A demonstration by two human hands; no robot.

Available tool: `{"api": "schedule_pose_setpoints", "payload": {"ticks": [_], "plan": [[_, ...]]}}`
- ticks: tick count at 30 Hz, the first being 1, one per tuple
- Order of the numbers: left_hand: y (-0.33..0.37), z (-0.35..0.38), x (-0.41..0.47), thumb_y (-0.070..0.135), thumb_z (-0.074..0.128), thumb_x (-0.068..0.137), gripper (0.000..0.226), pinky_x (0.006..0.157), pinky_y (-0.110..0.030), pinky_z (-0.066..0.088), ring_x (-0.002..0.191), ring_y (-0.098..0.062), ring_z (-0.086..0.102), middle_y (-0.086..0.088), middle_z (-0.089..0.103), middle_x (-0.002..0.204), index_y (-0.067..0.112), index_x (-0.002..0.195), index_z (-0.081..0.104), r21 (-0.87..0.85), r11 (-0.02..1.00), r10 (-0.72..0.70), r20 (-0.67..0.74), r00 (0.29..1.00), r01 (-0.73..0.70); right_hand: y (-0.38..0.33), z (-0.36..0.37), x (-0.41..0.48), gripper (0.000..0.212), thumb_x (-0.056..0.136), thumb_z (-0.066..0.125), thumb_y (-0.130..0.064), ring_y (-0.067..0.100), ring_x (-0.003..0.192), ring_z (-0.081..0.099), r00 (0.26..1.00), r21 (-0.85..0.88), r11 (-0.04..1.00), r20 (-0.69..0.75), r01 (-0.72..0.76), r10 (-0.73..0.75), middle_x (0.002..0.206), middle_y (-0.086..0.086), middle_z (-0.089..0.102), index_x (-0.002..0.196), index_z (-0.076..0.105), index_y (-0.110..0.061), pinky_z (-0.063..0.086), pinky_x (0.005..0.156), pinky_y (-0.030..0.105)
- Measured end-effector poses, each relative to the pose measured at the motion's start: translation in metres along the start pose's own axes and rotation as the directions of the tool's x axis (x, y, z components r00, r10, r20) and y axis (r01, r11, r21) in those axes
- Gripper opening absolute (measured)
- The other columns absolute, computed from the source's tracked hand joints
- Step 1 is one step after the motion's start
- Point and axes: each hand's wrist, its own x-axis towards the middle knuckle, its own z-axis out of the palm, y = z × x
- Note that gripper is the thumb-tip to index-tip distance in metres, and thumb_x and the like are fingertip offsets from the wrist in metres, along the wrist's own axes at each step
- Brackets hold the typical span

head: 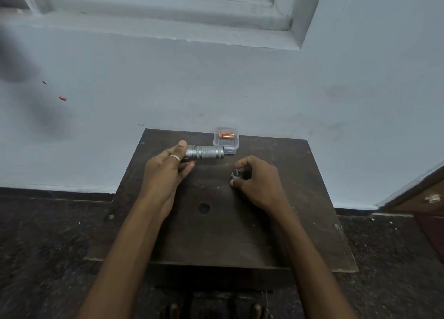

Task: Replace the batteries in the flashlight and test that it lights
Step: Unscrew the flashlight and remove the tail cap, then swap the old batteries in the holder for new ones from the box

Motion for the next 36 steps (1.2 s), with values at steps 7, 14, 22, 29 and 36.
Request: {"api": "schedule_pose_setpoints", "payload": {"ticks": [7, 14, 22, 29, 36], "plan": [[0.004, 0.002, -0.005, 0.032, 0.067, 0.093, 0.024, 0.084, -0.025, 0.057, 0.088, -0.007, 0.065, 0.002, 0.071, 0.093, 0.011, 0.105, 0.072, 0.051, 0.994, 0.092, 0.028, 0.995, -0.093, -0.01, -0.007, -0.001, 0.021, 0.094, 0.066, -0.033, 0.0, 0.089, 0.067, 0.985, 0.348, 0.937, -0.173, 0.037, 0.025, 0.099, -0.012, 0.074, 0.109, 0.073, -0.021, 0.058, 0.084, 0.025], [0.018, 0.023, -0.025, 0.024, 0.065, 0.095, 0.023, 0.076, -0.02, 0.057, 0.089, -0.004, 0.07, 0.007, 0.07, 0.093, 0.014, 0.116, 0.068, 0.241, 0.87, 0.414, 0.12, 0.902, -0.431, -0.02, -0.004, 0.001, 0.028, 0.1, 0.057, -0.03, 0.013, 0.084, 0.069, 0.975, 0.864, 0.454, 0.208, -0.218, 0.074, 0.096, 0.009, 0.074, 0.111, 0.072, -0.009, 0.054, 0.069, 0.021], [0.022, 0.025, -0.028, 0.018, 0.064, 0.096, 0.028, 0.077, -0.025, 0.059, 0.1, -0.011, 0.068, 0.002, 0.065, 0.107, 0.023, 0.123, 0.065, 0.282, 0.766, 0.52, 0.255, 0.815, -0.577, -0.018, -0.01, 0.0, 0.033, 0.095, 0.06, -0.004, 0.016, 0.087, 0.072, 0.959, 0.959, 0.061, 0.274, -0.278, 0.07, 0.118, 0.025, 0.064, 0.123, 0.059, 0.014, 0.058, 0.074, 0.016], [0.023, 0.002, -0.018, 0.024, 0.076, 0.086, 0.038, 0.091, -0.014, 0.049, 0.103, 0.006, 0.061, 0.011, 0.066, 0.114, 0.023, 0.123, 0.069, 0.568, 0.369, 0.557, 0.498, 0.664, -0.736, -0.016, -0.013, 0.001, 0.017, 0.093, 0.064, -0.003, 0.014, 0.085, 0.071, 0.973, 0.968, 0.121, 0.206, -0.218, 0.109, 0.097, 0.011, 0.074, 0.107, 0.068, 0.006, 0.058, 0.078, 0.017], [0.018, -0.012, -0.007, 0.039, 0.078, 0.081, 0.05, 0.081, -0.038, 0.054, 0.1, -0.018, 0.064, 0.004, 0.071, 0.112, 0.022, 0.128, 0.067, 0.7, 0.016, 0.424, 0.642, 0.639, -0.714, -0.02, -0.012, 0.001, 0.028, 0.086, 0.072, -0.006, 0.016, 0.088, 0.072, 0.989, 0.946, 0.296, 0.104, -0.131, 0.106, 0.094, 0.008, 0.077, 0.111, 0.069, 0.004, 0.057, 0.081, 0.021]]}}
